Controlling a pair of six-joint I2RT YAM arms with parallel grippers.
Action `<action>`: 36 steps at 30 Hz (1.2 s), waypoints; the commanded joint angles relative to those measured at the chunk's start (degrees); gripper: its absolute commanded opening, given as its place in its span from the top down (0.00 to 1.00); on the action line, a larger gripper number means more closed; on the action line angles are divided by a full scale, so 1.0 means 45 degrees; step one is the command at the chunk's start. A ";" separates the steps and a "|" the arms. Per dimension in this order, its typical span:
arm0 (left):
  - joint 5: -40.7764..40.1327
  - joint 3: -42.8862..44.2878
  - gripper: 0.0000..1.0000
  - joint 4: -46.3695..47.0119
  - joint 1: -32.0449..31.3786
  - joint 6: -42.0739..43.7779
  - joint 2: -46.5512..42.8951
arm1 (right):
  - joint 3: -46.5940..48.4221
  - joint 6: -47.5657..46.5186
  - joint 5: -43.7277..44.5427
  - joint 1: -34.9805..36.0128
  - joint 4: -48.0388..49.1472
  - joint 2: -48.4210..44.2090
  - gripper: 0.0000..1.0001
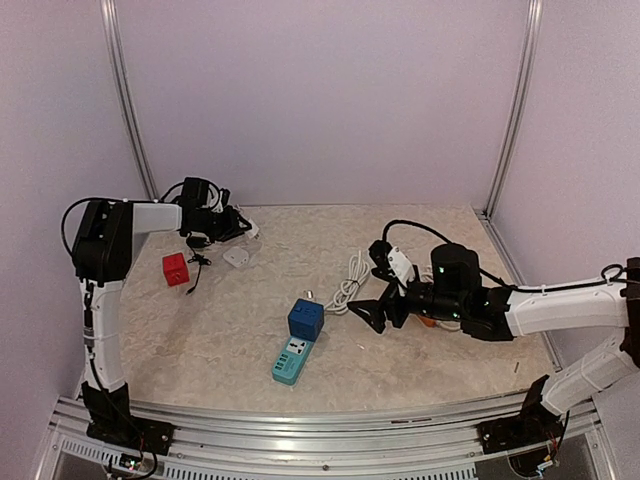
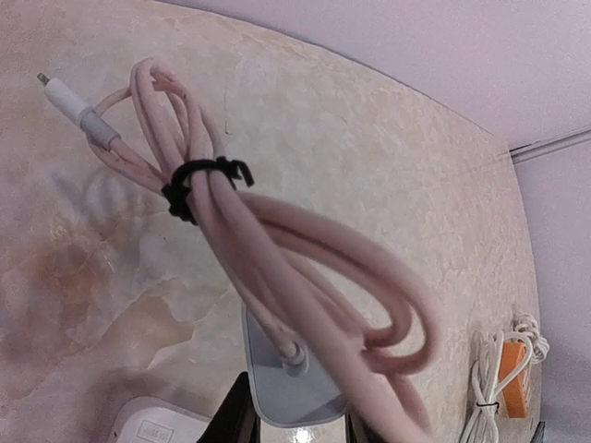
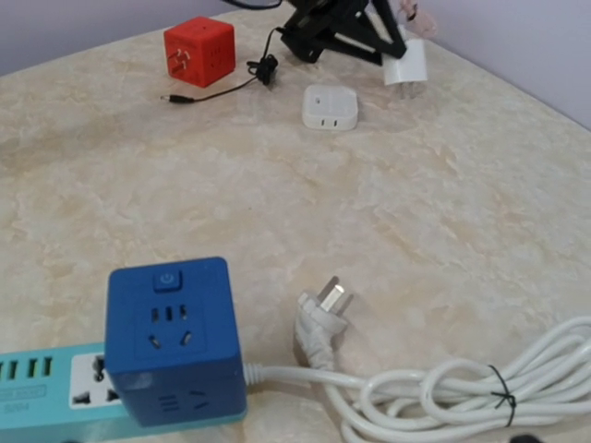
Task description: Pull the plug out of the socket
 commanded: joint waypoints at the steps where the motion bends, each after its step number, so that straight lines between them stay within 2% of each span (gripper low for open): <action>1: 0.0250 0.0555 0.73 -0.0620 0.0199 -0.0106 0.0559 | -0.0266 0.0143 0.0103 -0.0145 0.0106 -0.0346 0.00; 4: 0.0161 0.0695 0.63 -0.0846 0.0338 -0.0159 0.0698 | -0.0257 0.0130 0.0088 -0.0150 0.0050 -0.0361 0.00; 7: 0.0125 0.0694 0.48 -0.1019 0.0405 -0.0071 0.0662 | -0.0238 0.0508 0.0038 -0.0160 0.0025 -0.0349 0.00; 14: -0.0782 -0.0266 0.03 -0.1299 0.0363 0.0289 -0.1049 | -0.0126 0.0587 -0.0033 -0.0178 -0.0077 -0.0364 0.00; 21: -0.2372 -0.2423 0.01 -0.1507 -0.0162 0.1278 -0.4325 | -0.0032 0.0665 -0.0096 -0.0197 0.0055 -0.0357 0.00; 26: -0.5886 -0.3288 0.01 -0.2149 -0.1720 0.2311 -0.6225 | -0.0028 0.0835 -0.0098 -0.0218 0.0307 -0.0412 0.00; 29: -0.7805 -0.4641 0.01 -0.1200 -0.3033 0.3066 -0.7619 | 0.0061 0.0790 0.0105 -0.0237 0.0253 -0.0448 0.00; 33: -0.8055 -0.6089 0.01 -0.0700 -0.4436 0.4115 -0.9224 | 0.0112 0.0778 0.0298 -0.0228 0.0204 -0.0529 0.00; 35: -0.7051 -0.5983 0.01 -0.1876 -0.4622 0.3772 -0.9559 | 0.0183 0.0674 0.0085 -0.0238 0.0101 -0.0488 0.00; 36: -0.6086 -0.6279 0.01 -0.1822 -0.4715 0.3663 -0.9742 | 0.0235 0.0627 -0.0041 -0.0223 0.0034 -0.0451 0.00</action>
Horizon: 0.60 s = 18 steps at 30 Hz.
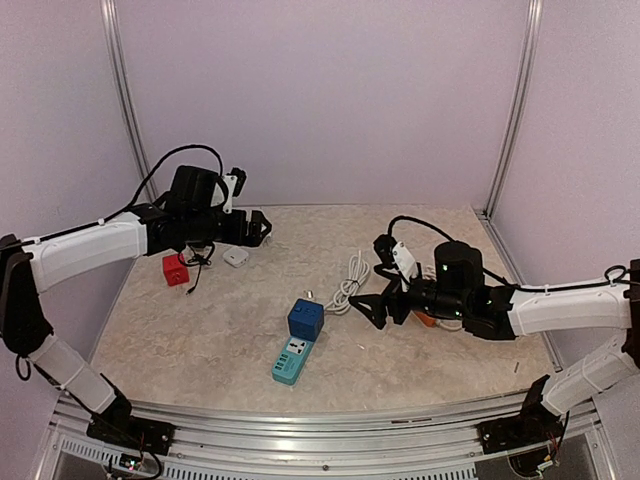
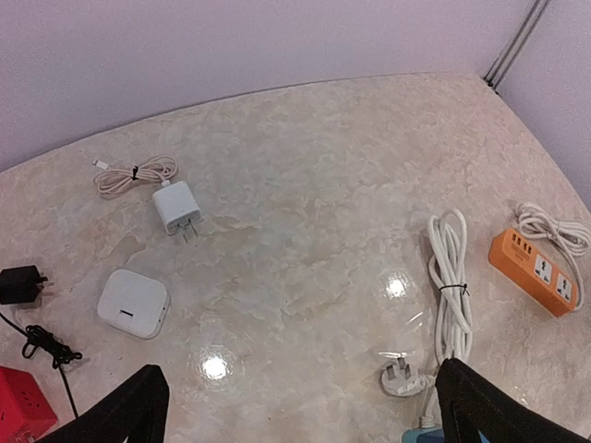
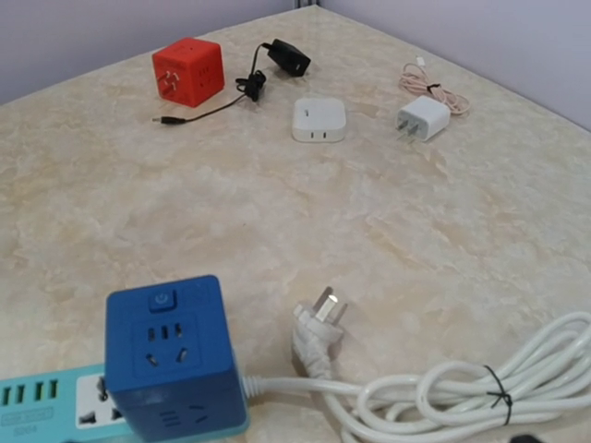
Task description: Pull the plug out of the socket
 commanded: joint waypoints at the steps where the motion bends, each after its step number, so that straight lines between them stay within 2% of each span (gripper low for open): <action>1: 0.1202 -0.0983 0.01 -0.0169 -0.0354 0.0224 -0.0961 | 0.0307 -0.0090 -0.0181 -0.0110 -0.0081 -0.0152 0.00; 4: 0.1043 -0.2296 0.01 0.0508 -0.1294 -0.0299 -0.2054 | 0.0394 -0.0130 -0.0142 -0.0121 -0.0301 0.0017 0.00; 10: -0.0936 -0.2441 0.01 -0.1187 -0.3273 -0.1139 -0.1761 | 0.0240 -0.0252 -0.0681 -0.0120 -0.0088 0.0318 0.00; 13: -0.0969 -0.2963 0.01 -0.1295 -0.3993 -0.1530 -0.1525 | 0.0492 -0.0589 -0.1165 -0.0116 -0.0356 0.0752 0.02; 18: -0.0447 -0.4474 0.01 -0.0811 -0.4408 -0.2764 -0.1563 | 0.1545 -0.0977 -0.1894 -0.0094 -0.1102 0.2086 0.05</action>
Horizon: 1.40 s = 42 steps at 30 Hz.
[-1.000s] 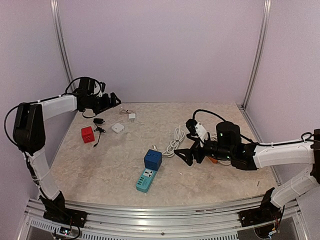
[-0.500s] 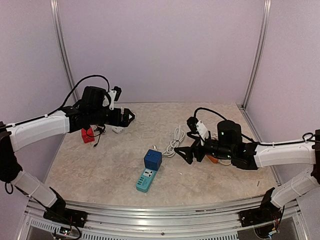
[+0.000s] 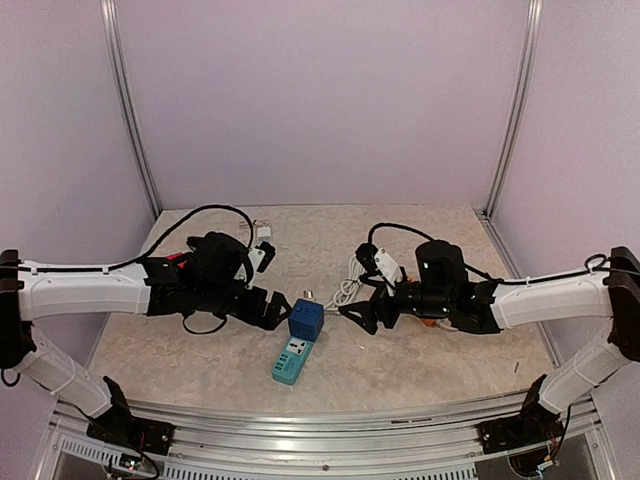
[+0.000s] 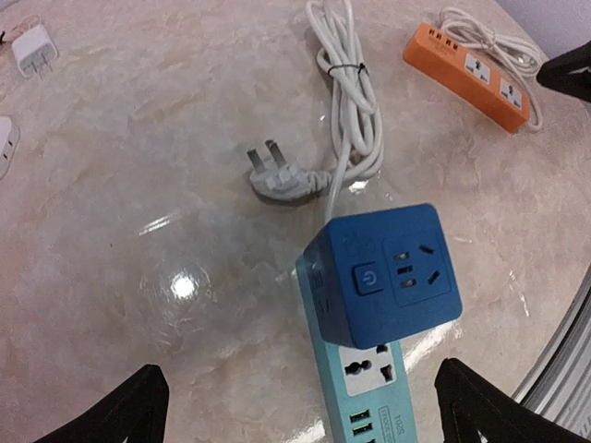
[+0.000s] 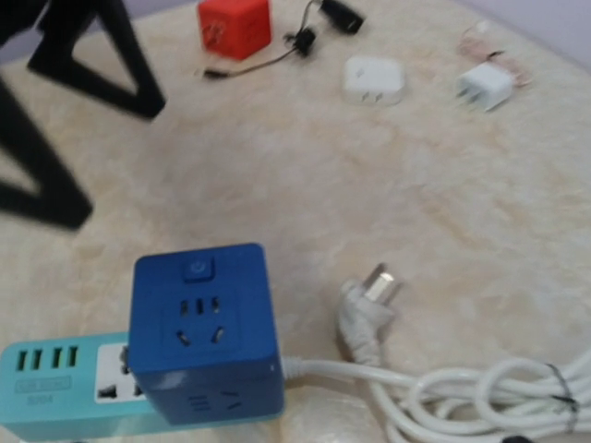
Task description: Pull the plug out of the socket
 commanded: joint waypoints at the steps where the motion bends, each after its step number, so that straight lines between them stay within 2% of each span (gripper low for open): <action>1: 0.0023 -0.1206 0.01 -0.0144 -0.0375 -0.1320 0.0163 | 0.1042 -0.0504 -0.0898 -0.0030 -0.0768 0.1146 0.05; 11: 0.0830 -0.2231 0.05 0.0705 -0.1042 -0.2317 0.0874 | 0.2747 -0.1311 -0.0881 0.0581 -0.1302 0.3346 0.07; 25: 0.1330 -0.2384 0.09 0.1161 -0.1227 -0.2641 0.2062 | 0.4243 -0.1835 -0.1599 0.0843 -0.1740 0.5023 0.10; 36: 0.1504 -0.2334 0.09 0.1178 -0.1078 -0.2614 0.2392 | 0.4654 -0.2340 -0.1478 0.1148 -0.1967 0.5805 0.19; 42: 0.1511 -0.2304 0.09 0.1108 -0.1061 -0.2568 0.2515 | 0.4907 -0.2568 -0.1222 0.1272 -0.2177 0.6088 0.29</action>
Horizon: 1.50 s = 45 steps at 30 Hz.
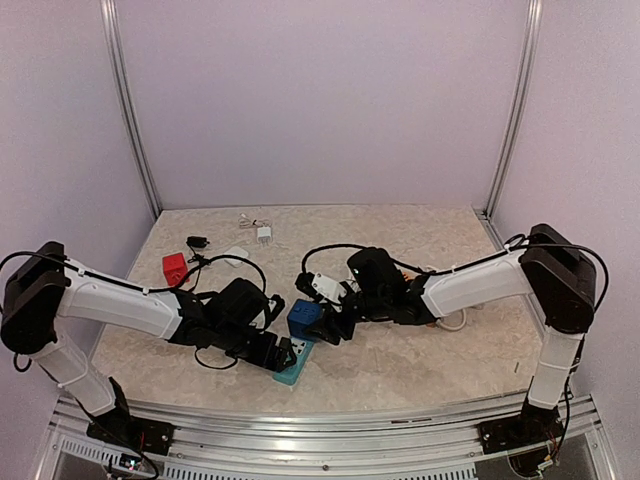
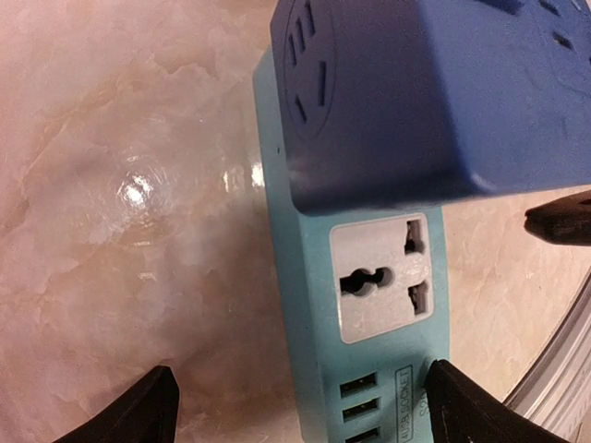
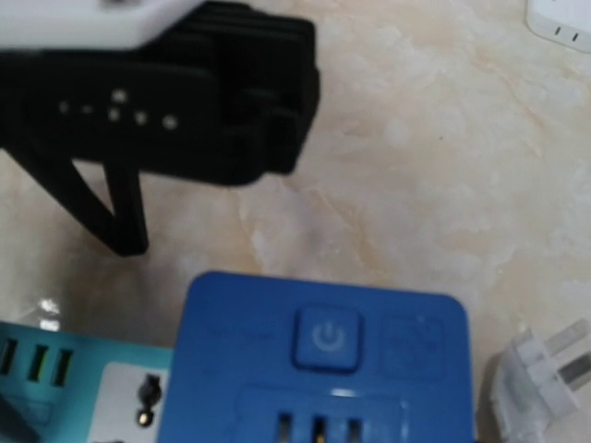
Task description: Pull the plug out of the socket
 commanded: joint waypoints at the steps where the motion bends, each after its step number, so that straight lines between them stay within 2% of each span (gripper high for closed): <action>1: -0.0006 -0.0063 0.09 -0.0139 0.0046 0.0040 0.0359 | 0.0446 -0.0246 0.0205 0.0160 -0.0360 0.0401 0.30; 4: -0.0019 -0.0082 0.10 -0.0180 0.0066 0.0068 0.0374 | 0.0572 -0.0311 0.0215 0.0168 -0.0453 0.0517 0.33; 13: -0.0011 -0.0104 0.11 -0.0219 0.0164 0.0137 0.0397 | 0.0650 -0.0365 -0.0014 0.0168 -0.0585 0.0386 0.61; 21: -0.0068 -0.0085 0.11 -0.0306 0.0189 0.0118 0.0537 | 0.0520 0.0301 -0.0722 0.0105 -0.0199 -0.0151 0.78; 32: 0.0027 0.0030 0.12 -0.0298 0.0188 0.0157 0.0798 | 0.0576 0.1511 -0.1602 -0.0486 0.0120 -0.0597 0.83; 37: 0.0067 0.0106 0.12 -0.0298 0.0185 0.0196 0.0908 | 0.0313 0.0994 -0.1642 -0.0453 0.0247 -0.0773 0.85; 41: 0.0107 0.0183 0.12 -0.0339 0.0197 0.0233 0.0962 | -0.0045 -0.0173 -0.0409 0.0040 -0.0049 -0.1072 0.87; 45: 0.0162 0.0285 0.12 -0.0372 0.0208 0.0291 0.1131 | -0.0247 0.0013 -0.0610 0.0034 0.0247 -0.1239 0.87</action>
